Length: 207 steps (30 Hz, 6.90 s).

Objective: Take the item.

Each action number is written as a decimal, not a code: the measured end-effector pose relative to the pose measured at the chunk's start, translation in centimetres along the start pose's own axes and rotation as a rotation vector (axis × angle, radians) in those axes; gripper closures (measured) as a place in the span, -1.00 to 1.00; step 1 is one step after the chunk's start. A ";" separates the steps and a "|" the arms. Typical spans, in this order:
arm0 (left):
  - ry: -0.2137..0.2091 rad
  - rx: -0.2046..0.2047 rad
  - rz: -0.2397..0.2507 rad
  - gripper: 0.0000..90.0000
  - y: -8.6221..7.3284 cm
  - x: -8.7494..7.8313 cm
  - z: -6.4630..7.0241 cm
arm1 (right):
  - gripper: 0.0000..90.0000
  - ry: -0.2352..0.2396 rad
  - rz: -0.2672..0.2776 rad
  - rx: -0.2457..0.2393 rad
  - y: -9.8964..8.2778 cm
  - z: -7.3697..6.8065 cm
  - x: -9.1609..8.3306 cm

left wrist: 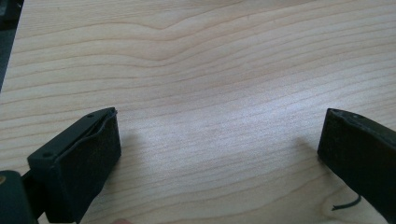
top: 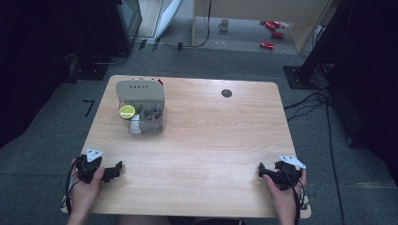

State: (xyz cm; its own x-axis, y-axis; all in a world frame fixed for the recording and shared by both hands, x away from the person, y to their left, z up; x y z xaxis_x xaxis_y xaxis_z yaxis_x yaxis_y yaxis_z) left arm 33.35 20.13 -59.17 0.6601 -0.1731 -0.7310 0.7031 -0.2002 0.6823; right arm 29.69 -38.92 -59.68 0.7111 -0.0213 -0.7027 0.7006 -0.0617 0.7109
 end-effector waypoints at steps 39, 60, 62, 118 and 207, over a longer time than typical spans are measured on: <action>0.001 0.000 -0.001 -1.00 0.0 0.0 0.0 | -0.02 0.360 0.173 -0.101 11.9 -20.7 -1.0; 0.001 -0.001 0.001 -1.00 0.0 0.0 0.0 | 0.81 0.442 0.240 -0.109 18.9 -29.3 0.7; 0.001 0.000 0.000 -1.00 0.0 0.0 0.0 | 0.87 0.442 0.246 -0.102 19.7 -29.9 0.9; -0.001 0.001 0.000 -1.00 0.0 0.0 0.0 | 0.77 0.581 0.236 -0.160 22.4 -38.9 2.6; -0.002 0.000 0.000 -1.00 0.2 0.2 0.1 | 1.00 0.382 0.590 -0.161 33.1 -33.8 -7.1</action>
State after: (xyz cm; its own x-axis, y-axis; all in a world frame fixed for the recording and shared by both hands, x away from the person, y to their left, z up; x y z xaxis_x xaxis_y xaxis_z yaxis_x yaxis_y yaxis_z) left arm 33.62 19.93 -59.17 0.6597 -0.1747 -0.7309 0.7030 -0.2002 0.6824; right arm 49.78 -7.12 -30.22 0.9237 0.3471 -0.1623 0.1728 0.0010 0.9850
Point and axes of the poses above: each handheld gripper's, and its own axes: x roughly forward along the jaws, y roughly out of its top, z roughly to its right, the point moved 10 cm from there along x, roughly forward along the jaws
